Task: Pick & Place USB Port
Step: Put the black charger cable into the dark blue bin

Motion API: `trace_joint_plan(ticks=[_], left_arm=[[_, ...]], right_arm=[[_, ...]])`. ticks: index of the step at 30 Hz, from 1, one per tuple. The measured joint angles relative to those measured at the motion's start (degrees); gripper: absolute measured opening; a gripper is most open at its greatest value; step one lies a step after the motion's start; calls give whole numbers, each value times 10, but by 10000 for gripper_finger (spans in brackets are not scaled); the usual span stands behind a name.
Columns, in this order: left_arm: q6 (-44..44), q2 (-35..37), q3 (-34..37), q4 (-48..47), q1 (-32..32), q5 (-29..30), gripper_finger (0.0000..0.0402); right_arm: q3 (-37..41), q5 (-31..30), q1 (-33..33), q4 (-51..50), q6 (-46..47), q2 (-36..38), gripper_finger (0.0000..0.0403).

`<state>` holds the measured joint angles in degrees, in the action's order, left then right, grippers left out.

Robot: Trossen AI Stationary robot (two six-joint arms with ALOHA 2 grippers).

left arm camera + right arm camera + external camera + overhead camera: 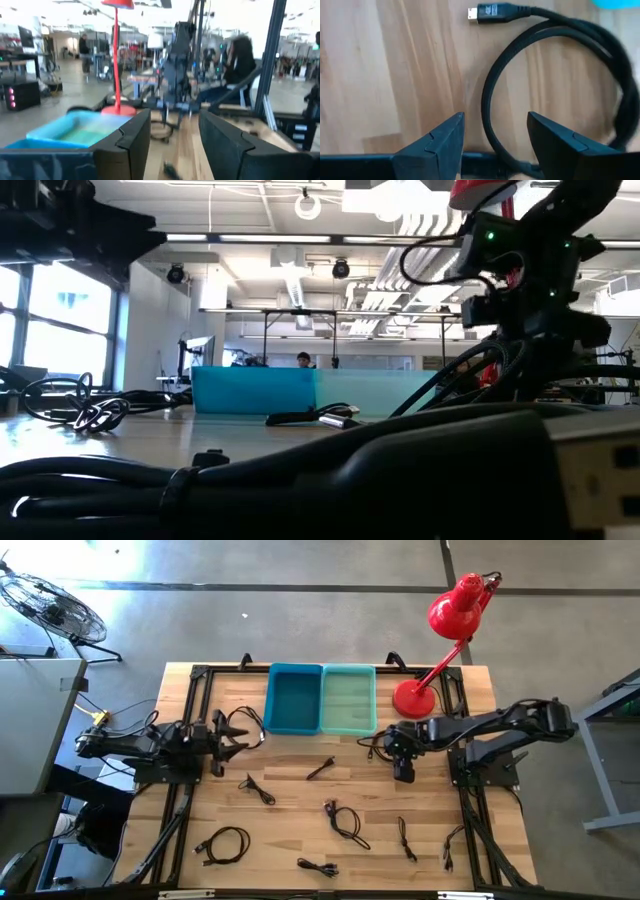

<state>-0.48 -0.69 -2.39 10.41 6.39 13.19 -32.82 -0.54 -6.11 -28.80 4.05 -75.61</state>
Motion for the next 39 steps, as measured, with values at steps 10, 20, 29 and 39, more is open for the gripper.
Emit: trace_joint_plan(ticks=[10,20,29,39], left_arm=[[2,0,-1,14,0,-7,165],[47,0,-2,17,0,18,165],[45,0,-2,94,0,-10,165],[85,-73,-58,130,0,-8,165]], right_arm=[[-6,-9,0,33,12,-89,197],[0,-12,0,44,69,-54,15],[1,49,22,30,141,-6,5],[-102,86,74,36,167,118,3]])
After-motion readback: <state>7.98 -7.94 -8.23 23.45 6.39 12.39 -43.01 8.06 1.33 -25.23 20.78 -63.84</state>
